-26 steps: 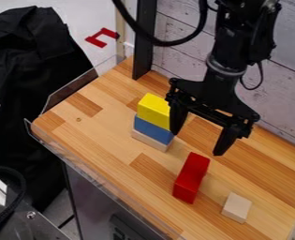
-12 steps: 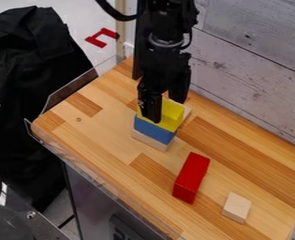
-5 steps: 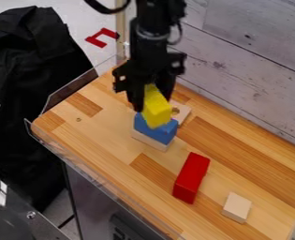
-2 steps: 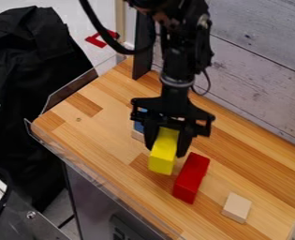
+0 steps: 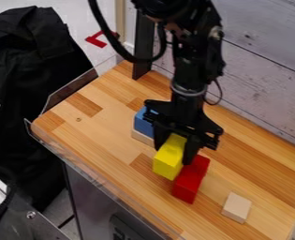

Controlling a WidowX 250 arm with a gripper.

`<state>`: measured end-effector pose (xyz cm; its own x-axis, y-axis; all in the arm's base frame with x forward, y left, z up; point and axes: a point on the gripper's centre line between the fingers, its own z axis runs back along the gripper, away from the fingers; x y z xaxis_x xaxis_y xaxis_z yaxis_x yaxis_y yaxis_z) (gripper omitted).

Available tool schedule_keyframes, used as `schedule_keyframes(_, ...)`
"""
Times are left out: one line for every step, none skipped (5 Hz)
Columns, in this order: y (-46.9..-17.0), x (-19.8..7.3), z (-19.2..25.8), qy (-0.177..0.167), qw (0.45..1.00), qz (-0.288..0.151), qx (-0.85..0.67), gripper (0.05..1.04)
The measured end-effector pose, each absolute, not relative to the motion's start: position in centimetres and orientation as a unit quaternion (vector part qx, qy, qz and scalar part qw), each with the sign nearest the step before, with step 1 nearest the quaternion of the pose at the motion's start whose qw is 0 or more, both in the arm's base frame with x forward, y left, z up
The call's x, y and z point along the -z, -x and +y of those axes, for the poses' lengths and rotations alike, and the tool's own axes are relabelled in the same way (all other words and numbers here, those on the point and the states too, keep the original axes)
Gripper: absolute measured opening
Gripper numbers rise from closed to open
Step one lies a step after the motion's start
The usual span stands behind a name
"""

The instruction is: Put the yellow rectangle on top of the red

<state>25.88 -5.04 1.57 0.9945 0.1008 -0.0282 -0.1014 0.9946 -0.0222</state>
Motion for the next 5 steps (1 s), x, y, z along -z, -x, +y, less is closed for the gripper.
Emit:
schedule_keyframes(-25.7,-1.6,-6.0,0.004,0.999,0.011,-0.037,0.584)
schedule_keyframes(-25.5,-1.6,-6.8,0.001,0.999,0.012,-0.035,0.584)
schedule_keyframes(-25.4,-1.6,-7.0,0.003,0.999,0.014,-0.049,0.584)
schedule_keyframes(-25.6,-1.2,-7.3,0.009,0.998,0.013,-0.068,0.584)
schedule_keyframes(-25.7,-0.4,-7.4,0.021,0.996,0.020,-0.089,0.584)
